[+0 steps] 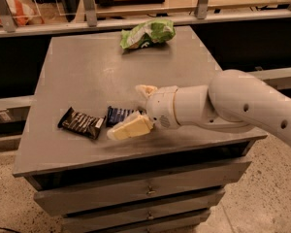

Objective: Move rxbar blueberry near rxbar chocolate

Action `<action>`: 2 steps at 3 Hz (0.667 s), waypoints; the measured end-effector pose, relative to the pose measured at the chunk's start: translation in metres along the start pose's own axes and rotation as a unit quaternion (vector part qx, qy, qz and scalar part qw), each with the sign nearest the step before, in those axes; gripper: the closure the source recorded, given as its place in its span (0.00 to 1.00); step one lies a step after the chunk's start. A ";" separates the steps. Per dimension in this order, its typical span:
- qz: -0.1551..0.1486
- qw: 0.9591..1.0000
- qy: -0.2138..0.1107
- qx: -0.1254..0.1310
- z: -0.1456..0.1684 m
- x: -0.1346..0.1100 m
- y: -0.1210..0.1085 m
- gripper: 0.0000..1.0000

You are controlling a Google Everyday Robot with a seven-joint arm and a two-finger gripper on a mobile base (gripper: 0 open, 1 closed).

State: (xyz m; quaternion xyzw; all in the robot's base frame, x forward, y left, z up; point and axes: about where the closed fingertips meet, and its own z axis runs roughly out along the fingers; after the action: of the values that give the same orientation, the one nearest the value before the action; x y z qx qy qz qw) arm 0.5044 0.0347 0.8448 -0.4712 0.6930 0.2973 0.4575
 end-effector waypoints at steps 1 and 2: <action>0.014 1.000 -0.013 -0.003 -0.004 0.001 -0.005 0.00; 0.032 0.998 -0.046 0.005 -0.019 0.002 -0.022 0.00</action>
Offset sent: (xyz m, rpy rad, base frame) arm 0.0292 -0.0626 0.0114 0.2087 0.0103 -0.0887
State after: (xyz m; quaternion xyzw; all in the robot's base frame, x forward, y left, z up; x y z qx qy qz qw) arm 0.5173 0.0098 0.8508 -0.4326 0.6872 0.3296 0.4817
